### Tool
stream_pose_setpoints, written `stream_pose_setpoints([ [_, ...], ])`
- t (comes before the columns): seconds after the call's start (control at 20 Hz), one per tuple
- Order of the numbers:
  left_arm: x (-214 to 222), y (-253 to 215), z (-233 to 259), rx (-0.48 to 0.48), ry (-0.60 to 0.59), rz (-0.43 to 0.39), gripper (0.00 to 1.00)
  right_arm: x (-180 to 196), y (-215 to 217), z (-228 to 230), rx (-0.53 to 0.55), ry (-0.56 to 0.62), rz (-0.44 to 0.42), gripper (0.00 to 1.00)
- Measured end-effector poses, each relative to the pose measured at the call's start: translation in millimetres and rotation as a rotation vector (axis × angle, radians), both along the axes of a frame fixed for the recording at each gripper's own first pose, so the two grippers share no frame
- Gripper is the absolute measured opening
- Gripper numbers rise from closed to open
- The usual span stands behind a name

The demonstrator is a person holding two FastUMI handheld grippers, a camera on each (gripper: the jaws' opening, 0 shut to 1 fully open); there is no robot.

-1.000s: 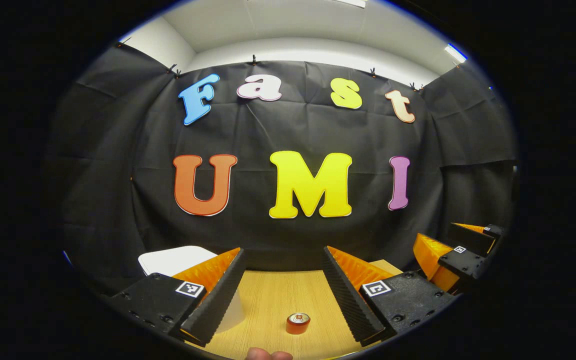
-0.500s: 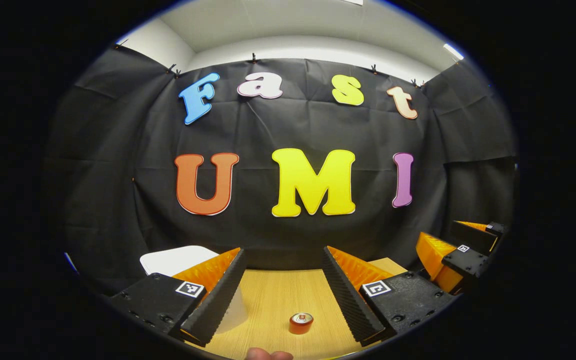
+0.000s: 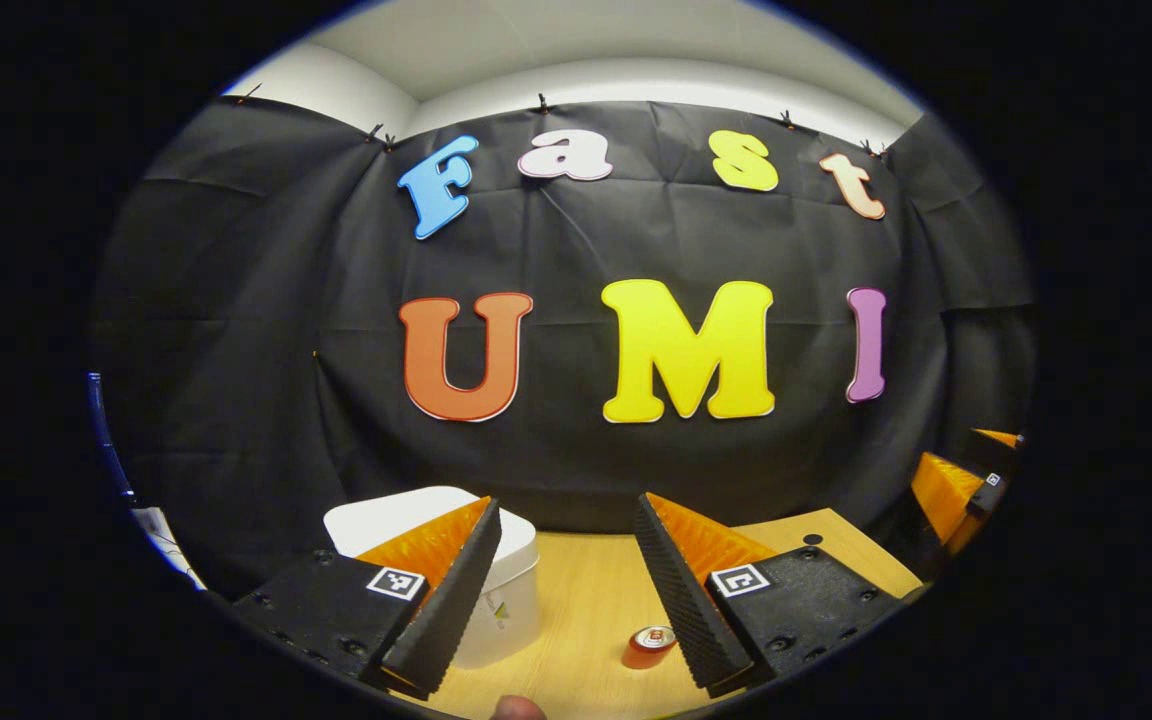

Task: Press the lid of the desktop garbage bin to open it, pick up the crumpled paper on the desktop and throw it into the bin, then pick up the pop can on the desktop and drop it into the bin, and finally close the garbage bin lid.

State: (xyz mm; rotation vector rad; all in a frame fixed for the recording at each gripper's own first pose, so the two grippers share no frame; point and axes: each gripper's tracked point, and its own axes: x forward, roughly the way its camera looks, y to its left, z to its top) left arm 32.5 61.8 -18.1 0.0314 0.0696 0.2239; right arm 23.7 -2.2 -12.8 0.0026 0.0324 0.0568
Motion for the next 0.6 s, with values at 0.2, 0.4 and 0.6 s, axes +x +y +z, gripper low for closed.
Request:
stream_pose_setpoints([
  [0.2,14,35,-9,0.013,0.03,0.11,0.83,5,1,3,-0.016,0.0,0.031,0.96],
  [0.4,28,73,-28,-0.017,0.065,0.22,0.59,11,0,6,-0.047,-0.008,0.049,0.93],
  [0.6,40,95,-43,-0.029,0.09,0.276,0.36,16,-6,10,-0.066,-0.018,0.044,0.96],
])
